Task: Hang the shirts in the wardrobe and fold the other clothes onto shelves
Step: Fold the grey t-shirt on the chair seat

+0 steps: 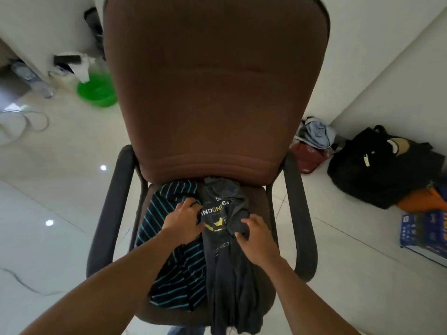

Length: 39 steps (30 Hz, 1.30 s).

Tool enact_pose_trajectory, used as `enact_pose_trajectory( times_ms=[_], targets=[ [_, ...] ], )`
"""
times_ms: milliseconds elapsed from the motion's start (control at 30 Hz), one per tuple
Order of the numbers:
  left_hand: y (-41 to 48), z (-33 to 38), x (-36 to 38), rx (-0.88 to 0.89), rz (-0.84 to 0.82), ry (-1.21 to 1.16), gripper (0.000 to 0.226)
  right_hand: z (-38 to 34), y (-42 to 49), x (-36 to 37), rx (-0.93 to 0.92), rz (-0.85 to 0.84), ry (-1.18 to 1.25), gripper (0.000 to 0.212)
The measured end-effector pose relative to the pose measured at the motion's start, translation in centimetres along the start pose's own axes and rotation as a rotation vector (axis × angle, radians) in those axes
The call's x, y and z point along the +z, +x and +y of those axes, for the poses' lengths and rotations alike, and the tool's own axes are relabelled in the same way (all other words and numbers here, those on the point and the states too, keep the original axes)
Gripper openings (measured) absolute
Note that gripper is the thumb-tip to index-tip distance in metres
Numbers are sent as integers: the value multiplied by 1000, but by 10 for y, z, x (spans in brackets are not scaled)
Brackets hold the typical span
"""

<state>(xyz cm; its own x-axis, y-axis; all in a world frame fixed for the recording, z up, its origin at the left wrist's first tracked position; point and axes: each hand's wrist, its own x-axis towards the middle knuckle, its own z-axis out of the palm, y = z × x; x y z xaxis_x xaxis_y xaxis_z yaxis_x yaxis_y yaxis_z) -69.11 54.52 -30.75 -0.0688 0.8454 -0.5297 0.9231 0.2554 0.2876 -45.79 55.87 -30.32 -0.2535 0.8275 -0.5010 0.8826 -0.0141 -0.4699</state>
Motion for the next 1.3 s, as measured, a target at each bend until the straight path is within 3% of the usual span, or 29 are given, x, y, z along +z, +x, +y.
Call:
enact_pose_trajectory(
  times_ms=[400,600,700,833,933,1133,1300],
  targets=[
    [156,-34,40,285,-110,361,53,5,165,43,-163,-197,-373,47],
    [187,-40,49,384,-83,423,44,16,190,51,-74,-271,-424,53],
    [193,-42,49,382,-76,436,39,17,184,47,-73,-166,-293,49],
    [192,-40,45,386,-78,475,50,25,171,38,-155,137,125,33],
    [191,-36,39,385,-104,499,55,24,160,22,-183,320,245,30],
    [177,-12,18,454,-75,508,54,23,138,-6,-110,411,306,33],
    [152,1,-2,499,62,338,44,29,111,-26,-104,458,288,13]
  ],
)
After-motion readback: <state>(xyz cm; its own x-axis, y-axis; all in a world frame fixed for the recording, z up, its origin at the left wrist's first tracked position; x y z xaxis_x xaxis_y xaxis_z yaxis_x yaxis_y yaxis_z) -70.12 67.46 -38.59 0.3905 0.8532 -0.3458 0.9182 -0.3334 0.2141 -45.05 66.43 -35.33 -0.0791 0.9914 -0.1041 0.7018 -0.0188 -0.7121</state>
